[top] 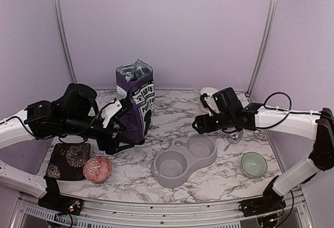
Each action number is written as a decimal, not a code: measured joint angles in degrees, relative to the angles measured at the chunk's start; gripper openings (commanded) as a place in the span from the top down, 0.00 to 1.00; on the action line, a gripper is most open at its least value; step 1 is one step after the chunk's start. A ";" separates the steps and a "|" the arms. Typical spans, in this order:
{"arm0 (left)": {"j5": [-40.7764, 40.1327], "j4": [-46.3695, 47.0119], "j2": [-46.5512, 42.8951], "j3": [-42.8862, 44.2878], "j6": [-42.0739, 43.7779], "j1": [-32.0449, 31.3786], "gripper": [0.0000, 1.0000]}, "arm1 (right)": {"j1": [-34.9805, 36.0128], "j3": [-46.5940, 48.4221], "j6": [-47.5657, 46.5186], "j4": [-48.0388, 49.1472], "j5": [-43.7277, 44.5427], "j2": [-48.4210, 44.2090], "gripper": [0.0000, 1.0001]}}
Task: Serve the pet food
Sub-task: Move the pet food bowl to the center of the board.
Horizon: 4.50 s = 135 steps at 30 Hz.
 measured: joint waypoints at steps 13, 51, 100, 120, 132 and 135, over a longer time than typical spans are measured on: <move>0.66 5.97 9.73 -0.33 3.45 -0.66 0.21 | -0.02 -8.24 19.28 -11.67 14.32 -8.13 0.05; -3.61 12.22 38.73 11.78 0.02 -0.66 0.29 | -4.98 -7.80 26.45 -16.96 14.45 -0.13 0.00; -15.82 8.11 64.19 34.07 -28.33 -0.79 1.00 | -9.01 -12.39 24.44 -9.75 10.64 -6.21 0.03; -20.48 8.83 79.41 56.46 -50.80 -0.79 1.00 | -9.01 -15.08 25.77 -9.05 11.08 -11.82 0.03; -18.78 10.40 81.46 58.69 -55.15 -0.79 1.00 | -9.01 -15.08 25.90 -9.70 11.76 -13.77 0.03; -18.97 13.18 79.12 53.90 -56.46 -0.79 1.00 | -9.01 -15.08 25.90 -10.03 12.20 -14.43 0.03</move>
